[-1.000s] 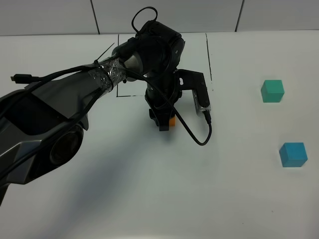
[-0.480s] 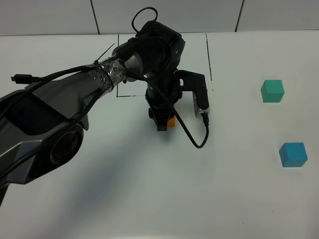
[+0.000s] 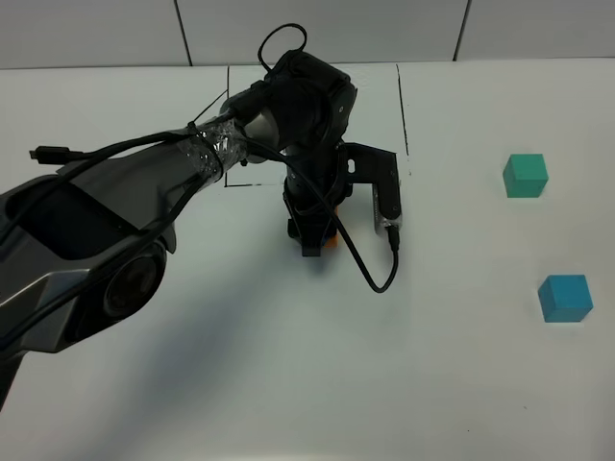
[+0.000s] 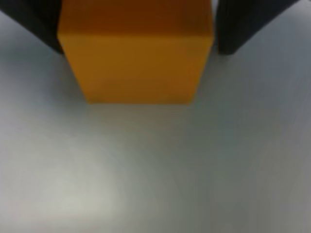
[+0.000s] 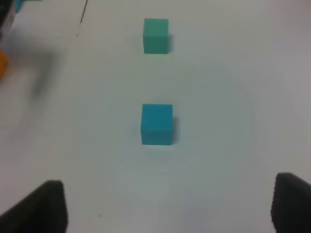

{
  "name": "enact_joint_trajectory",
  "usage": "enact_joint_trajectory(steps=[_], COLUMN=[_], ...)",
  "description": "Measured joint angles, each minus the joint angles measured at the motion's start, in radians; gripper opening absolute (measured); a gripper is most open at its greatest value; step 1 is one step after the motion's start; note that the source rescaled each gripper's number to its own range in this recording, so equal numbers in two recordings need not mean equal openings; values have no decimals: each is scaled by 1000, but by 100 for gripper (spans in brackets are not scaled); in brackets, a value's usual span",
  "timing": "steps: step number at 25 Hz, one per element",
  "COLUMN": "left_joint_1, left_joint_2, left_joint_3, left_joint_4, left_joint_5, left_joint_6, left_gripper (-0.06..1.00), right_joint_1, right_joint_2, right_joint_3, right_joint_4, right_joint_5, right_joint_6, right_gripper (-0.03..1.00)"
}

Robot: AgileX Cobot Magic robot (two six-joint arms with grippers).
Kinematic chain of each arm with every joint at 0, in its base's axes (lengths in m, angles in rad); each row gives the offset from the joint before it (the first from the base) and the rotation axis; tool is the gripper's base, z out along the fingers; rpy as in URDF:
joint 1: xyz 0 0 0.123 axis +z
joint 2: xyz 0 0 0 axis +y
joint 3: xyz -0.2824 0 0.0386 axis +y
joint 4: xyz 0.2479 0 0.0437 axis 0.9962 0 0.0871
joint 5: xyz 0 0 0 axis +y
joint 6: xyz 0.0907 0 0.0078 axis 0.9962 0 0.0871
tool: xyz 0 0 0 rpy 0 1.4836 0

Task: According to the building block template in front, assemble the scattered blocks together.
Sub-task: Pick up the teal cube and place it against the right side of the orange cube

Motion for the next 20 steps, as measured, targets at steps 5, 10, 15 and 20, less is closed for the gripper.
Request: enact_joint_trajectory(steps=[5,10,15,20], left_joint_1=[0,0,17,121], left_joint_2=[-31,-109,-188,-258], left_joint_3=[0,-1,-1,-1], left_joint_4=[-52,-92,-76,-42], left_joint_5=[6,28,27,33], left_joint_6=[-3,-48,-207,-393], left_gripper=[95,100,92,85], right_joint_1=[0,0,0,0], right_joint_2=[0,0,0,0], right_joint_3=[0,0,0,0], right_joint_4=[1,3,3,3], right_joint_5=[0,0,0,0], right_joint_6=[0,0,1,1], right_gripper=[72,72,72,72])
